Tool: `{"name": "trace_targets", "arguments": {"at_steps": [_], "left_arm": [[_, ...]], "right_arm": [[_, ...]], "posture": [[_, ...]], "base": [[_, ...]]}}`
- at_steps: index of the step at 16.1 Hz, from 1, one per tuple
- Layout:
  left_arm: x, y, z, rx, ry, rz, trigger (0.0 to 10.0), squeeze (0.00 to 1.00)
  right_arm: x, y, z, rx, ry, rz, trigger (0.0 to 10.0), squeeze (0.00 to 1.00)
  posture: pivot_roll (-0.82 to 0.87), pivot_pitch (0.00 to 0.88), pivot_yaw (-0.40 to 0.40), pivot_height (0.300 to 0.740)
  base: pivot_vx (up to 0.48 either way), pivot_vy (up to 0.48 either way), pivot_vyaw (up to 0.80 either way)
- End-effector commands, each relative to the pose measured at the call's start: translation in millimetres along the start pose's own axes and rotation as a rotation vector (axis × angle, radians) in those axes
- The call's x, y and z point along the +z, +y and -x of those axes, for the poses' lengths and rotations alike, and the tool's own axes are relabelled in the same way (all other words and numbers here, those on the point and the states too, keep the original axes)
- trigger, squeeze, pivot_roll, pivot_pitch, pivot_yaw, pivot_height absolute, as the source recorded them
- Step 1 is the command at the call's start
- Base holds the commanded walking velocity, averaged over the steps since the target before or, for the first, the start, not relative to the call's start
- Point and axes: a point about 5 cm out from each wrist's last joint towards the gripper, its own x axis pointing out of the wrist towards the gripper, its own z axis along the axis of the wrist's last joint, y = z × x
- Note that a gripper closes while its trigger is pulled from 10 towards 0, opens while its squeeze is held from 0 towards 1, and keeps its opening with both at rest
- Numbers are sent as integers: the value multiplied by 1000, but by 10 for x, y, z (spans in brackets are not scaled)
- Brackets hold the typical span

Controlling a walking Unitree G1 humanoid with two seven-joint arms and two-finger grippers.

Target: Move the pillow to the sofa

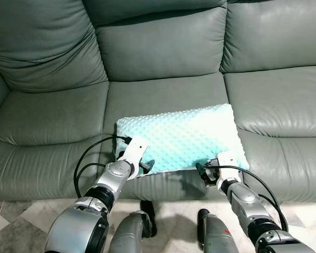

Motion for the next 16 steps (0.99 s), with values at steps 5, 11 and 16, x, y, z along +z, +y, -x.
{"name": "trace_targets", "arguments": {"at_steps": [5,11,16], "left_arm": [[4,-41,-19,29,14,-17,10000,0],[192,-192,-70,19,-41,-3,10000,0],[348,-271,-95,28,-90,14,10000,0]], "right_arm": [[-124,64,25,-17,33,-20,10000,0],[-45,220,-22,29,-11,-60,10000,0],[-3,337,-53,53,-28,-76,10000,0]], "posture": [[-118,406,185,740],[-131,416,186,740],[-133,423,189,740]], "base": [[0,0,0],[0,0,0],[0,0,0]]}}
